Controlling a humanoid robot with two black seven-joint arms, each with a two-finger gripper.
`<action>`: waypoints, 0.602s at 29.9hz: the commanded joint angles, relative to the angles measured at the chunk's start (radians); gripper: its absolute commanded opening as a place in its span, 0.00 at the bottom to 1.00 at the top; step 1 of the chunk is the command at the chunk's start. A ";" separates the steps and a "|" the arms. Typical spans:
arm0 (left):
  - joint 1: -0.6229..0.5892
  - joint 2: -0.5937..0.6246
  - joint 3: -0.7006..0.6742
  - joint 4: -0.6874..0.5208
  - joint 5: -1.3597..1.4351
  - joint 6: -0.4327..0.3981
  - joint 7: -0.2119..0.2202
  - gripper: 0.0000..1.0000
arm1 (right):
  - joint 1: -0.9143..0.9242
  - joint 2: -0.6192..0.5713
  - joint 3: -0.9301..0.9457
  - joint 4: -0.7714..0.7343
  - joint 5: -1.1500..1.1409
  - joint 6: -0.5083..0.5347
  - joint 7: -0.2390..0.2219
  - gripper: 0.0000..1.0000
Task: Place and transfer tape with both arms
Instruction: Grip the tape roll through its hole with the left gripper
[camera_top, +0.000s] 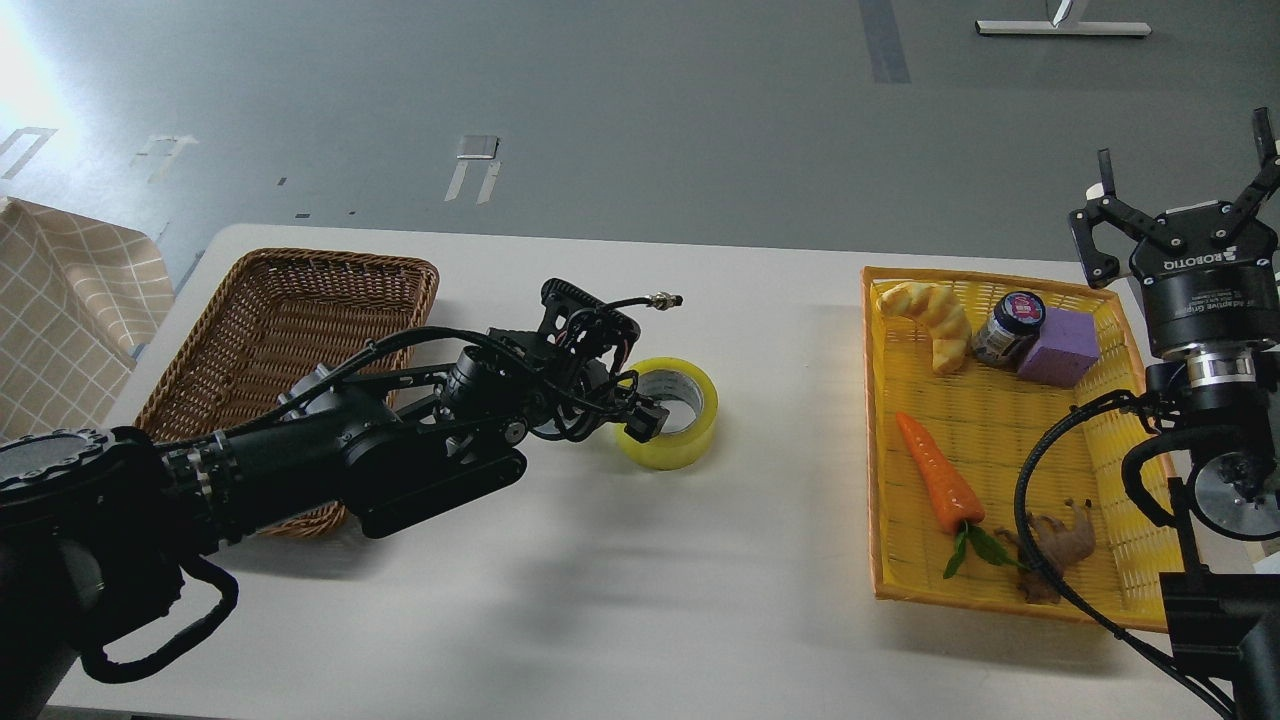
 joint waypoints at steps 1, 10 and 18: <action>0.000 -0.004 0.000 0.012 -0.009 0.001 0.001 0.61 | -0.001 0.000 -0.001 0.000 0.000 0.000 0.000 1.00; -0.009 -0.017 0.000 0.034 -0.081 0.001 -0.008 0.00 | -0.007 0.000 0.000 0.000 0.000 0.000 0.000 1.00; -0.078 0.003 -0.014 0.017 -0.095 0.002 -0.072 0.00 | -0.007 0.000 0.000 0.000 0.000 0.000 0.000 1.00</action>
